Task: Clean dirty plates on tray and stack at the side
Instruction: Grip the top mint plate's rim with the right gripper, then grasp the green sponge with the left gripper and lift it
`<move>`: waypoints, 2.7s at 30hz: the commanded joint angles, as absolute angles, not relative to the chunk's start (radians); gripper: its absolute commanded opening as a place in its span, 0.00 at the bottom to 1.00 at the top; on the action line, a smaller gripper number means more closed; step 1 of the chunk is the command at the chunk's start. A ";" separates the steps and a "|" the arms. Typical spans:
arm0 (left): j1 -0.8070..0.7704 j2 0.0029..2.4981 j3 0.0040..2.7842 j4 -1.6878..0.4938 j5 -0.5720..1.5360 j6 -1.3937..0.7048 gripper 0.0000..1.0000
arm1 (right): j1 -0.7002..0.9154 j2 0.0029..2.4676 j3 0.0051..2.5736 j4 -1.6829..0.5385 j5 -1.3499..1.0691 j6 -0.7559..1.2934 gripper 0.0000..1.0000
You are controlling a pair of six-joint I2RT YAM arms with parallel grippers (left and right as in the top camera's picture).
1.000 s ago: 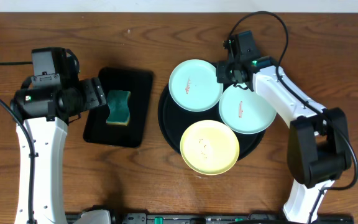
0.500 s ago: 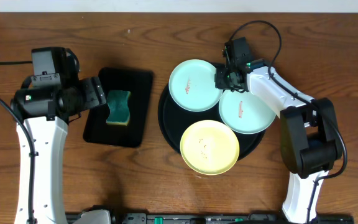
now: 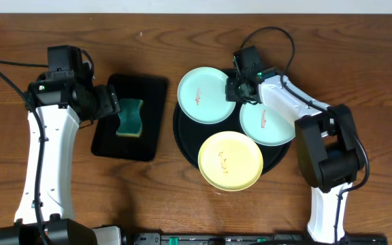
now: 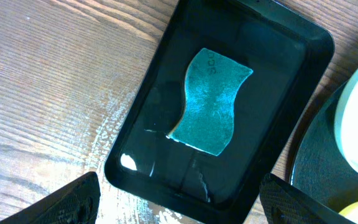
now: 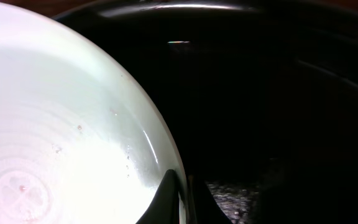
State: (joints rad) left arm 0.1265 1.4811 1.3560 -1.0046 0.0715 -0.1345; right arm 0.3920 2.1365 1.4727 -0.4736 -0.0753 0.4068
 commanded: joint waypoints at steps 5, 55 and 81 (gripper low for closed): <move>0.131 1.484 1.345 -1.004 0.059 -0.144 0.83 | 0.412 2.151 1.480 -0.467 -0.090 0.429 0.01; 0.117 1.793 1.345 -0.871 0.145 0.142 0.69 | 0.481 2.130 1.450 -0.597 -0.075 0.438 0.01; 0.056 1.964 1.345 -0.849 0.150 0.285 0.56 | 0.480 2.131 1.443 -0.591 -0.075 0.441 0.01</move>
